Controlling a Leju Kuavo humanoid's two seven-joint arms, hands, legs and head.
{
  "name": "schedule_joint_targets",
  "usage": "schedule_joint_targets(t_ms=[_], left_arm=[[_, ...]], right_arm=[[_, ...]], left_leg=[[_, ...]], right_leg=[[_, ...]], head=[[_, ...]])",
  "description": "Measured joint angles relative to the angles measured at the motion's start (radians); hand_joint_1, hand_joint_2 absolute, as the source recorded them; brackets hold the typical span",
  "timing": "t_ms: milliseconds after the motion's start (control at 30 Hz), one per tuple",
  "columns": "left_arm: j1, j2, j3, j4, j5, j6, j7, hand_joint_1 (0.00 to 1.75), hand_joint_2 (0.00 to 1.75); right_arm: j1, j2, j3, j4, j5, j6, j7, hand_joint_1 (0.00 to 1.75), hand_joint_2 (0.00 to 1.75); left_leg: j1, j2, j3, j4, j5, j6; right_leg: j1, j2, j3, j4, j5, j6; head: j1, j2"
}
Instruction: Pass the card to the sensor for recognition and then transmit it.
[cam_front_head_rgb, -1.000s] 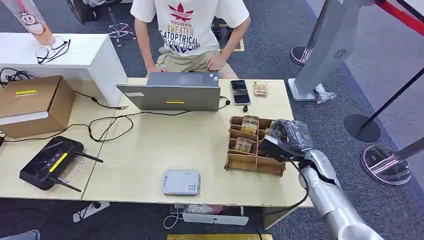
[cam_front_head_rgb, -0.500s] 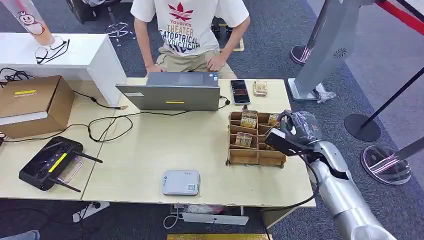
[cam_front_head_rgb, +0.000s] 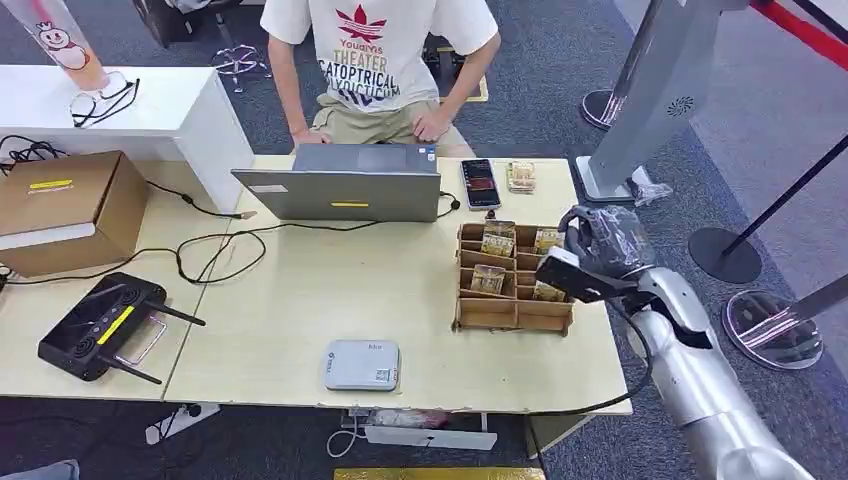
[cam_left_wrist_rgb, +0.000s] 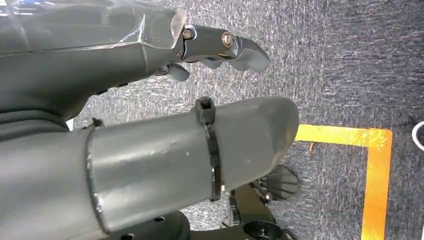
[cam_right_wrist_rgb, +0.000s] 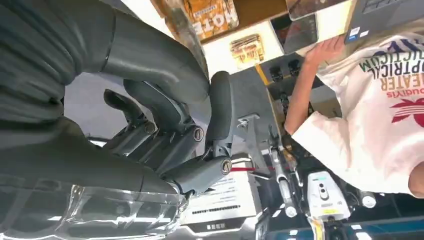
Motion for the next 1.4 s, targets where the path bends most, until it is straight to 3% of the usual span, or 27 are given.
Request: schedule_joint_targets(t_ms=[600,1000,1400], left_arm=[[-0.008,-0.007,0.000,0.000,-0.005,0.004,0.000,0.00,0.00],[-0.014,-0.011,-0.002,0.000,-0.021,0.005,0.013,0.00,0.00],[-0.031,-0.016,-0.021,0.000,-0.043,0.002,0.036,0.00,0.00]], right_arm=[[-0.057,0.003,0.000,-0.053,-0.064,0.005,-0.028,1.75,1.75],[-0.187,0.069,0.007,-0.043,-0.072,0.022,-0.031,1.75,1.75],[-0.383,0.138,0.032,0.087,-0.089,0.060,-0.030,1.75,1.75]], left_leg=[[0.000,0.000,-0.001,0.000,0.000,0.000],[0.000,0.000,-0.001,0.000,0.000,0.000],[0.000,-0.001,-0.001,0.000,0.002,-0.002]], right_leg=[[0.000,0.000,0.000,0.001,0.000,0.000],[0.000,0.000,-0.001,0.002,0.000,0.000],[0.000,-0.001,-0.002,0.003,0.000,-0.001]], head=[[0.000,0.000],[0.000,0.000],[0.000,0.000]])
